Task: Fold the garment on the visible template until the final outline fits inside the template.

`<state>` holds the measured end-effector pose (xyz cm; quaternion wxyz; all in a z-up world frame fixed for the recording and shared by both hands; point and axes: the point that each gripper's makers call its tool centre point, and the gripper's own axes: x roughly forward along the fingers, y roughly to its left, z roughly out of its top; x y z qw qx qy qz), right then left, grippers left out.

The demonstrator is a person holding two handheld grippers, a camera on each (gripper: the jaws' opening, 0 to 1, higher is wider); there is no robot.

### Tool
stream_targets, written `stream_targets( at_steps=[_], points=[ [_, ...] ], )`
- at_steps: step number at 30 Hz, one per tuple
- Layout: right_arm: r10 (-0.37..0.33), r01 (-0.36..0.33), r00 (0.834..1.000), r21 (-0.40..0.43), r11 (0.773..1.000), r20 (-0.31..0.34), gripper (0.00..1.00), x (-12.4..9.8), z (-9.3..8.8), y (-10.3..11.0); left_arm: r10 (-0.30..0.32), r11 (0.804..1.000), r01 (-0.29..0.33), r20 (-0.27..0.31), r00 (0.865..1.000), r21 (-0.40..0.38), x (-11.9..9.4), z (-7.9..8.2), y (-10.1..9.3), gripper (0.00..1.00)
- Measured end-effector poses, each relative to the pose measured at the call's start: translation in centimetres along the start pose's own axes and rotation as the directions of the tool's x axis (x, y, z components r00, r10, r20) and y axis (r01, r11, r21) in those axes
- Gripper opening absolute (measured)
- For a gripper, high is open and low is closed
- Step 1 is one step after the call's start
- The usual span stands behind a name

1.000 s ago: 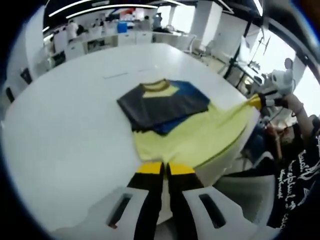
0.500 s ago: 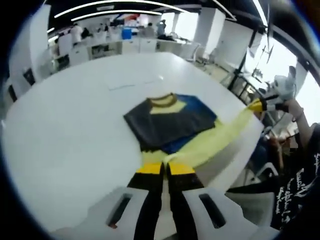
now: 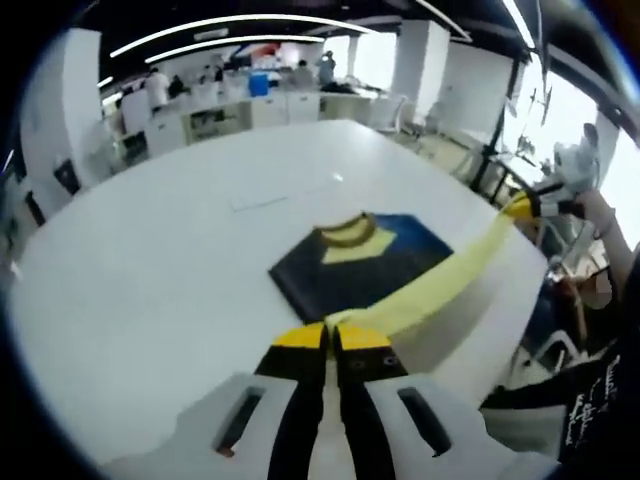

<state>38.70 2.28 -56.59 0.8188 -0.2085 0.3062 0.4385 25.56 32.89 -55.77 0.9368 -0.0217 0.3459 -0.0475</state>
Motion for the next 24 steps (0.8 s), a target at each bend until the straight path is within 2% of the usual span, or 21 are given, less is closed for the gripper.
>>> stream_targets(
  at_steps=[11, 13, 14, 16, 24],
  points=[
    [-0.054, 0.053, 0.997, 0.02, 0.998, 0.057, 0.0, 1.4, 2.4, -2.4, 0.055, 0.998, -0.055, 0.05, 0.997, 0.003, 1.5, 2.7, 1.5, 0.0],
    [-0.063, 0.061, 0.996, 0.024, 0.998, 0.067, 0.0, 1.7, 2.8, -2.8, 0.061, 0.998, -0.061, 0.07, 0.996, -0.011, 1.8, 3.3, 1.7, 0.0],
    [-0.066, 0.064, 0.995, 0.027, 0.998, 0.07, 0.0, 1.8, 3.0, -3.0, 0.063, 0.998, -0.062, 0.107, 0.992, -0.013, 2.0, 4.1, 1.8, 0.0],
    [-0.086, 0.08, 0.992, 0.062, 0.995, 0.095, 0.0, 2.3, 3.5, -3.7, 0.071, 0.997, -0.07, 0.122, 0.99, -0.014, 2.2, 4.6, 2.0, 0.0],
    [-0.113, 0.098, 0.986, 0.12, 0.988, 0.125, 0.0, 4.5, 4.6, -5.1, 0.116, 0.993, -0.115, 0.143, 0.983, -0.018, 4.3, 5.8, 3.5, 0.0]
  ],
)
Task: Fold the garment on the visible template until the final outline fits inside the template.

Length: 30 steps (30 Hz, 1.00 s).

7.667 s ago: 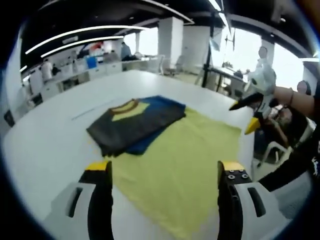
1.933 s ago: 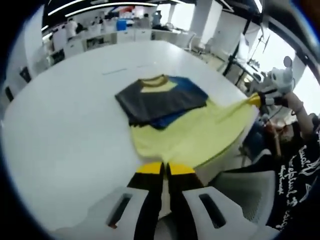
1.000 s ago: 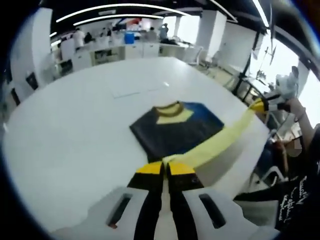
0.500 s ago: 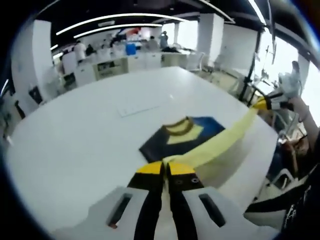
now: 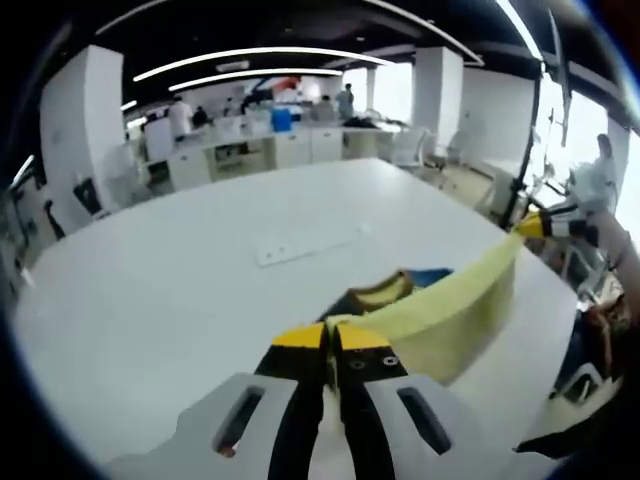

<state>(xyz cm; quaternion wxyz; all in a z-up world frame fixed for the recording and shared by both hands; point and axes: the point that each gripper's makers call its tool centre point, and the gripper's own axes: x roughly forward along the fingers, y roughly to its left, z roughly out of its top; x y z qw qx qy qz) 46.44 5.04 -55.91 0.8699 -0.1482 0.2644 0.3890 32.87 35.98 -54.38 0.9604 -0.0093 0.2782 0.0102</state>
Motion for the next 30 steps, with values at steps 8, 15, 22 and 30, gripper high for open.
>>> stream_targets(
  at_steps=[8, 15, 22, 30],
  points=[
    [-0.021, 0.021, 1.0, 0.042, 0.999, 0.007, 0.0, 2.8, 0.4, -1.1, 0.009, 0.999, -0.008, 0.01, 1.0, -0.047, 3.5, 0.2, 1.6, 0.0],
    [-0.03, 0.03, 1.0, 0.072, 0.997, -0.004, 0.0, 5.0, 0.2, -2.0, 0.028, 0.997, -0.027, 0.009, 1.0, -0.072, 5.8, 0.1, 2.5, 0.0],
    [-0.043, 0.044, 0.999, 0.109, 0.993, -0.012, 0.0, 7.9, -0.4, -2.8, 0.065, 0.993, -0.064, 0.006, 0.998, -0.096, 8.3, -1.2, 3.3, 0.0],
    [-0.045, 0.046, 0.999, 0.191, 0.98, -0.012, 0.0, 10.7, -1.8, -3.0, 0.087, 0.986, -0.09, -0.022, 0.996, -0.143, 10.6, -3.4, 4.2, 0.0]
  ],
)
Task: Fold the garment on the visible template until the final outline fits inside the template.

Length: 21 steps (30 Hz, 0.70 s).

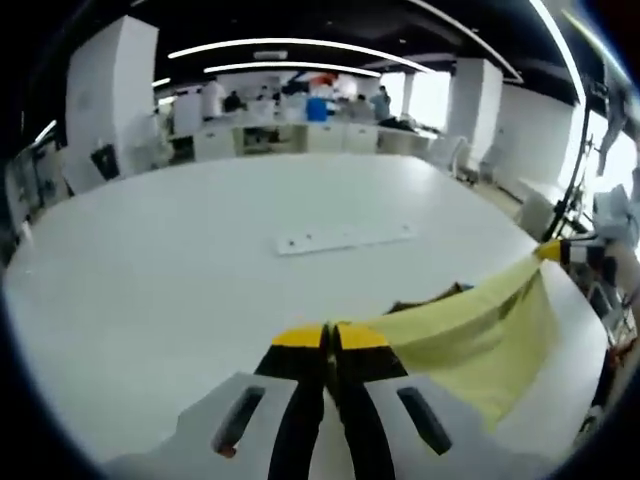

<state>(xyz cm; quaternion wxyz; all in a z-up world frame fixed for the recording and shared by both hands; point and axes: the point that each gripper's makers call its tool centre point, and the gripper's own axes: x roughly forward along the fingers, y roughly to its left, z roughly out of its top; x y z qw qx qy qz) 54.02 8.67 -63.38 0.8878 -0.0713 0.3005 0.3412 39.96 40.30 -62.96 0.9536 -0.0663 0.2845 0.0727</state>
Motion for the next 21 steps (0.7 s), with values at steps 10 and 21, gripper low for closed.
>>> stream_targets(
  at_steps=[10, 21],
  points=[
    [-0.01, 0.011, 1.0, 0.051, 0.999, -0.029, 0.0, 2.8, -1.4, -0.5, 0.026, 0.999, -0.026, -0.004, 1.0, -0.02, 2.1, -1.3, 1.1, 0.0],
    [-0.036, 0.042, 0.997, 0.085, 0.995, -0.072, 0.0, 5.3, -3.3, -0.7, 0.044, 0.999, -0.045, -0.038, 0.998, -0.017, 4.5, -3.4, 1.9, 0.0]
  ],
)
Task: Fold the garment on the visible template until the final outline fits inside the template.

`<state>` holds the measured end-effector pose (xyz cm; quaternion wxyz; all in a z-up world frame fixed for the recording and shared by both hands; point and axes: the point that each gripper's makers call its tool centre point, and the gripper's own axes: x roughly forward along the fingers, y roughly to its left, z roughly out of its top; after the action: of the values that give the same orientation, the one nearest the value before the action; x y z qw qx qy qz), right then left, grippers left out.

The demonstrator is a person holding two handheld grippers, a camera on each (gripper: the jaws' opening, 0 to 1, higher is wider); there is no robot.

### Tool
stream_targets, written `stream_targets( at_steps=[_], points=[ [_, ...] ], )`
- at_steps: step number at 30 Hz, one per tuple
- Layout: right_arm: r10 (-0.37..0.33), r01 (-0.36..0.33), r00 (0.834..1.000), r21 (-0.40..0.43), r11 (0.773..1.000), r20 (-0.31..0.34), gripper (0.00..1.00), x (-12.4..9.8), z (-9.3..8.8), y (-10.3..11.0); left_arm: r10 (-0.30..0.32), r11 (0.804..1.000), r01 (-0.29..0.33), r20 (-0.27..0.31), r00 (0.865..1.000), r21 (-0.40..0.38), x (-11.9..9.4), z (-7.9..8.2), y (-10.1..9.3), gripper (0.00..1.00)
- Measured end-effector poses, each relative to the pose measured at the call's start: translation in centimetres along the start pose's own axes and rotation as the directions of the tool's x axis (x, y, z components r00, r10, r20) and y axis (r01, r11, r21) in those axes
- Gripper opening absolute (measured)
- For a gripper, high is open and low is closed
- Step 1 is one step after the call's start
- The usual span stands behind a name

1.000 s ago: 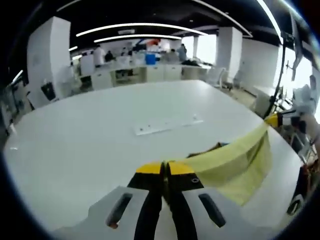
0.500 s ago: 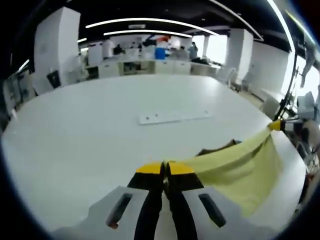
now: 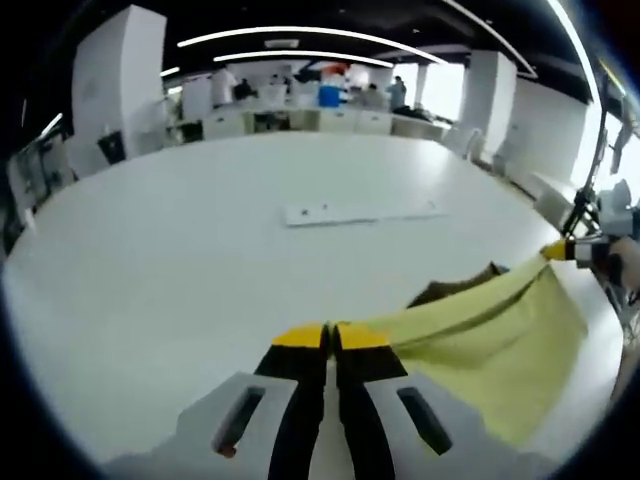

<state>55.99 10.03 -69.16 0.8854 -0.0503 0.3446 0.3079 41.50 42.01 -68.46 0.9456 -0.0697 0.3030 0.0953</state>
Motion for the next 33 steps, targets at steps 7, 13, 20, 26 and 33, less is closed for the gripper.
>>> stream_targets(
  at_steps=[7, 13, 20, 26, 33],
  points=[
    [-0.001, 0.001, 1.0, 0.006, 1.0, -0.025, 0.0, 1.0, -0.8, -0.4, 0.004, 1.0, -0.004, -0.015, 1.0, -0.014, 1.1, -0.7, 0.4, 0.0],
    [-0.002, 0.003, 0.999, 0.02, 1.0, -0.045, 0.0, 1.8, -1.4, -0.5, 0.012, 1.0, -0.013, -0.033, 0.999, -0.019, 1.7, -1.4, 0.7, 0.0],
    [-0.006, 0.008, 0.998, 0.022, 1.0, -0.06, 0.0, 2.2, -2.0, -0.7, 0.016, 0.999, -0.017, -0.044, 0.999, -0.029, 1.9, -2.0, 0.7, 0.0],
    [-0.013, 0.013, 0.998, 0.003, 1.0, -0.065, 0.0, 2.4, -2.1, -0.9, 0.019, 0.999, -0.021, -0.046, 0.999, -0.037, 2.0, -2.2, 0.9, 0.0],
    [0.011, -0.011, 0.998, 0.005, 1.0, -0.057, 0.0, 2.6, -1.9, -0.7, 0.031, 1.0, -0.031, -0.027, 0.999, 0.005, 2.2, -2.1, 0.6, 0.0]
  ],
)
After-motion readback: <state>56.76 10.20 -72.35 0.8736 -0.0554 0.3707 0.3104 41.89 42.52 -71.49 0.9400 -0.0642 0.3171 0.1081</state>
